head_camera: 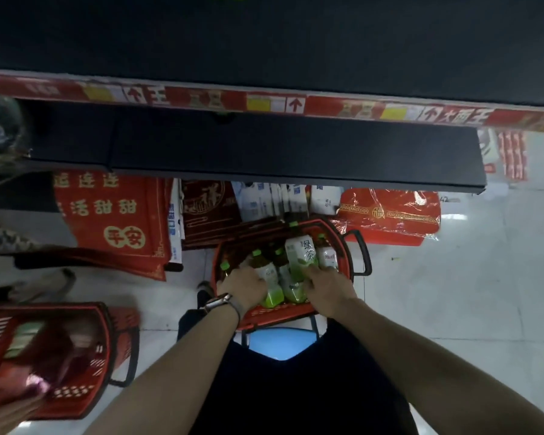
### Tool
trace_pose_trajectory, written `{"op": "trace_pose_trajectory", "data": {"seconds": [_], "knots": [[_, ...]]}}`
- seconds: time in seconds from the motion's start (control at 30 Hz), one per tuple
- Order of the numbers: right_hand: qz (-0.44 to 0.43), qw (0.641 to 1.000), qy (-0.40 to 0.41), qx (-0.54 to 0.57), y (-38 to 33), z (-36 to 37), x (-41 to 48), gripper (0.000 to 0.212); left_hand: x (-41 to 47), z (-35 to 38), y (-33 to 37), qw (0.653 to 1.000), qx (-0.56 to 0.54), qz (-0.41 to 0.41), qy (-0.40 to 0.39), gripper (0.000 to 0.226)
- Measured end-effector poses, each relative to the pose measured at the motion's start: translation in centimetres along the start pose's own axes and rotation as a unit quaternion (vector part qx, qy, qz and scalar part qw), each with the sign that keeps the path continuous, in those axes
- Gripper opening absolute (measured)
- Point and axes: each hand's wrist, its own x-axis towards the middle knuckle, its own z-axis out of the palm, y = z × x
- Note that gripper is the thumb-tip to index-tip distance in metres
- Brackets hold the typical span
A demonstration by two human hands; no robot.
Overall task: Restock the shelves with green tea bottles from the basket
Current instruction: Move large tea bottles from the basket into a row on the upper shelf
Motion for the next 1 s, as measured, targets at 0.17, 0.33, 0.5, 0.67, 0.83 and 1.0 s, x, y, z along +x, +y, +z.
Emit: {"op": "trace_pose_trajectory", "data": {"seconds": [0.17,0.33,0.5,0.67,0.83,1.0], "knots": [[-0.001,1.0,-0.005,-0.031,2.7,4.7,5.9,0.041,5.0,3.0,-1.1,0.998,0.015,0.046,0.046,0.014],[-0.017,0.998,0.055,-0.014,5.5,8.9,13.3,0.042,11.8,5.8,-1.8,0.993,0.015,0.054,0.1,0.024],[-0.09,0.973,0.207,-0.039,9.3,10.4,20.7,0.037,18.0,7.6,-0.9,0.977,0.019,0.106,0.182,0.028],[-0.131,0.935,0.325,-0.053,11.3,11.6,25.4,0.038,23.1,10.2,-0.1,0.951,-0.009,0.176,0.253,0.016],[-0.145,0.916,0.372,-0.043,12.3,13.0,27.2,0.031,24.9,12.3,0.0,0.931,-0.018,0.23,0.283,0.027],[-0.127,0.912,0.39,-0.014,13.0,14.7,25.9,0.029,24.0,13.4,-0.5,0.926,-0.012,0.234,0.297,0.036]]}}
